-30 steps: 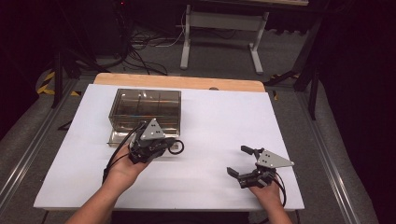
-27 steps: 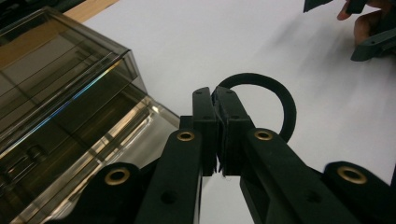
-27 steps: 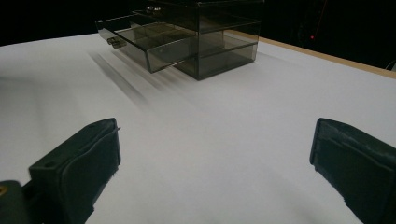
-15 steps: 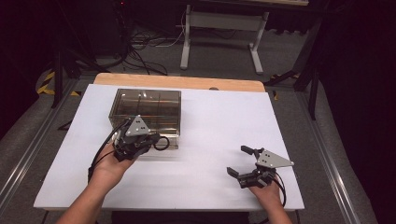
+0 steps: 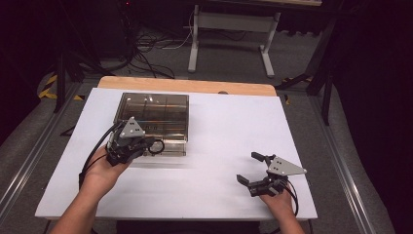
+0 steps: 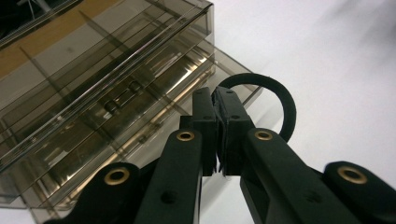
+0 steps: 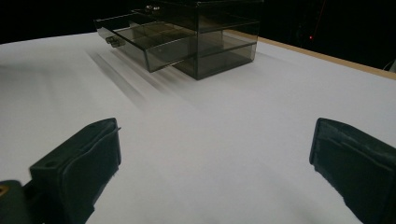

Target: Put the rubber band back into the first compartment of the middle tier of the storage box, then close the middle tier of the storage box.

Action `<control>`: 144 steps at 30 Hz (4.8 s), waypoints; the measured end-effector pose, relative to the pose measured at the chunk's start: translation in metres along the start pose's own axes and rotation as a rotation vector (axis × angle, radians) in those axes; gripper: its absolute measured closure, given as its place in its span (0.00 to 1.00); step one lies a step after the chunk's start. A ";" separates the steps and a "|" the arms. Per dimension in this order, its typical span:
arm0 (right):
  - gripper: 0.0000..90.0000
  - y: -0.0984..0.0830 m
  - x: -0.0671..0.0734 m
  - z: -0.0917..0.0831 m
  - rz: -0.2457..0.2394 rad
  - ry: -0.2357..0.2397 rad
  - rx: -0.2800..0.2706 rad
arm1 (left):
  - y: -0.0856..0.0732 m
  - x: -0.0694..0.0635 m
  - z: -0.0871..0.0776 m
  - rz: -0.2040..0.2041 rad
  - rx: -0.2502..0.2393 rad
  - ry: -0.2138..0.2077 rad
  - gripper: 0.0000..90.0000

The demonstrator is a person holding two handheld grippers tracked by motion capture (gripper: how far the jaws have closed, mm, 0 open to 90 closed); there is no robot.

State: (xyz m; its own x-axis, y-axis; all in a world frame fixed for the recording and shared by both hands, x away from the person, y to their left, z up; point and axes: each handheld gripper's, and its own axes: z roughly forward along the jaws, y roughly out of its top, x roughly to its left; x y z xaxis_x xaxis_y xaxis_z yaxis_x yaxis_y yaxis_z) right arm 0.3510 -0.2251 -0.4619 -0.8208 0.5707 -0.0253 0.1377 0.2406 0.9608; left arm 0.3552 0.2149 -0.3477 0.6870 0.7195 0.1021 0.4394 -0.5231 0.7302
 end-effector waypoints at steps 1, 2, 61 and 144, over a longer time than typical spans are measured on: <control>0.03 0.000 0.000 0.000 0.001 0.000 0.001 | -0.001 0.001 0.000 0.001 0.003 0.002 0.97; 0.03 0.000 0.000 0.000 0.002 0.000 0.002 | -0.001 0.002 0.000 0.001 0.011 0.007 0.97; 0.03 0.000 0.000 0.001 -0.005 0.005 0.004 | -0.023 0.042 0.015 -0.098 0.144 0.170 0.97; 0.03 0.000 0.001 0.001 -0.002 0.006 0.003 | -0.030 0.052 0.010 0.045 0.191 -0.171 0.99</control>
State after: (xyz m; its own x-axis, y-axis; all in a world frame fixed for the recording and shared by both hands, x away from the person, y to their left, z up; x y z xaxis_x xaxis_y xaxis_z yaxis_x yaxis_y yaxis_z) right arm 0.3511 -0.2239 -0.4626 -0.8242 0.5656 -0.0261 0.1375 0.2446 0.9598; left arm 0.3838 0.2636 -0.3710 0.7889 0.6145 0.0036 0.4967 -0.6412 0.5849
